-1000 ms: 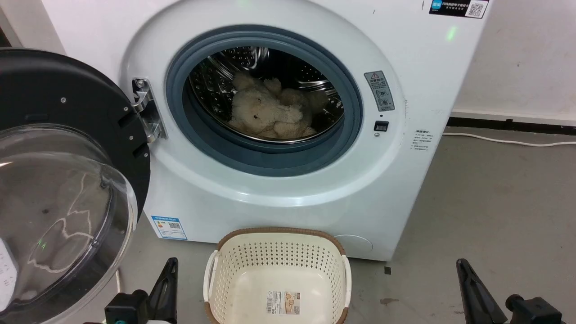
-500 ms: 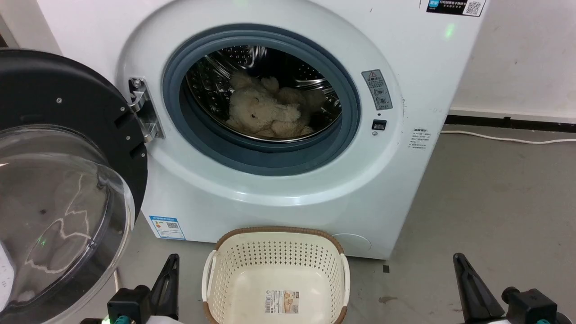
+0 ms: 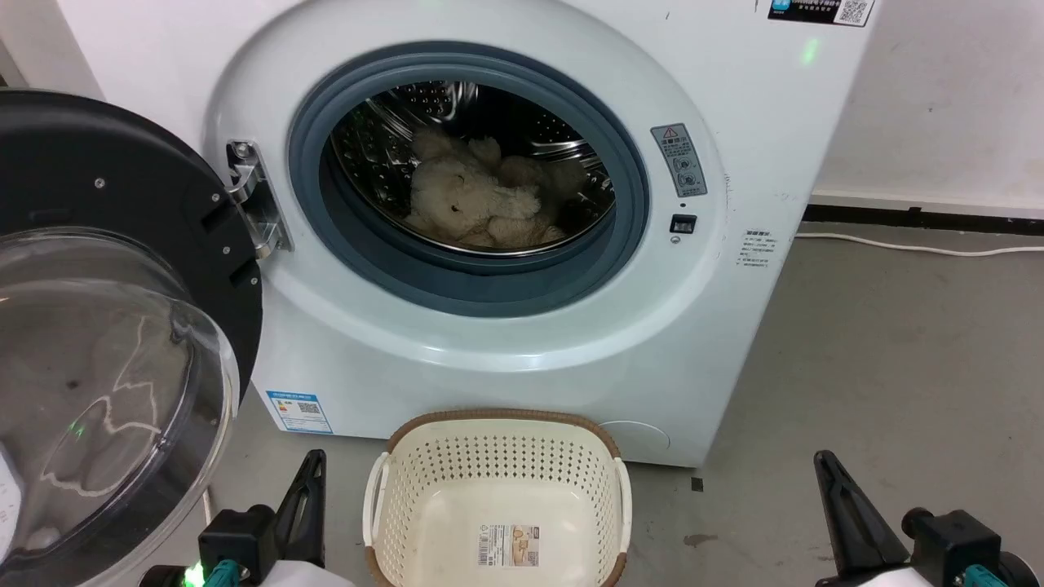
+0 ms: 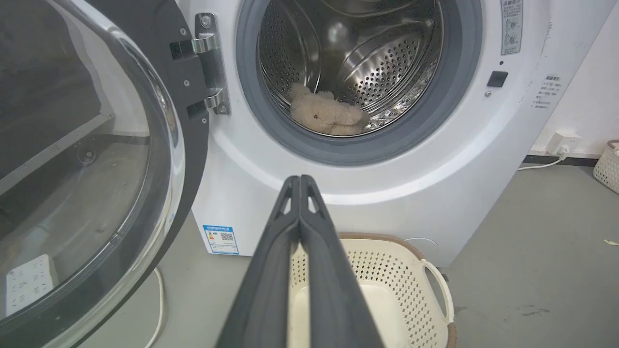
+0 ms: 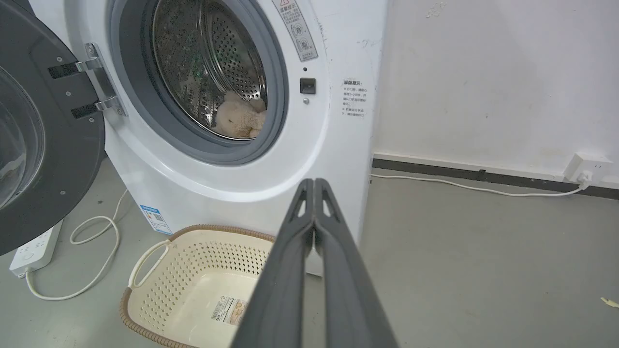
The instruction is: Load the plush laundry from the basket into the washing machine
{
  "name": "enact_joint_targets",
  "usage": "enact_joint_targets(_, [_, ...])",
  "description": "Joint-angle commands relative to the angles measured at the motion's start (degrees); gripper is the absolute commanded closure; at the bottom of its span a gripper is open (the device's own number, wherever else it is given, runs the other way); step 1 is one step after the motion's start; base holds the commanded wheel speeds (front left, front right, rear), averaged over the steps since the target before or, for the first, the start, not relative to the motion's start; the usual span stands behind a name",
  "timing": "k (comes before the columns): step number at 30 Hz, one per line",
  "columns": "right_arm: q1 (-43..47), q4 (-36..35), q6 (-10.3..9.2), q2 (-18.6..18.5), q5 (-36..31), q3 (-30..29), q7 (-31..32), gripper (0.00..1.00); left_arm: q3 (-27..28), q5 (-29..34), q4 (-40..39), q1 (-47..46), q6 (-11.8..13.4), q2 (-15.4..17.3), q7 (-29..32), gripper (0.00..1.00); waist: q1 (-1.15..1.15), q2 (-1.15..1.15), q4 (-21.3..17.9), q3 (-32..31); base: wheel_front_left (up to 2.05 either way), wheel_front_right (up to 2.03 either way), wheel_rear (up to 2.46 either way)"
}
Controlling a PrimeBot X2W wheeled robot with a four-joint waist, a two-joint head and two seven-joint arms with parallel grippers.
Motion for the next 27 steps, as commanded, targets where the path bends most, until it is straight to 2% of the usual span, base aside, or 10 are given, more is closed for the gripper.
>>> enact_joint_targets(1, [-1.0,-0.3,0.02,0.0,-0.3,0.1,0.3,1.0,0.3,0.6,-0.4,-0.8,0.3,-0.3,0.4,1.0,0.0,0.0,0.0,0.0,0.0,0.0,0.0])
enact_joint_targets(27, [-3.1,-0.7,0.03,0.0,-1.9,0.3,3.4,1.0,1.2,3.2,-2.3,-1.9,0.5,-1.4,3.5,1.0,0.0,0.0,-0.7,0.4,0.0,0.0,0.0])
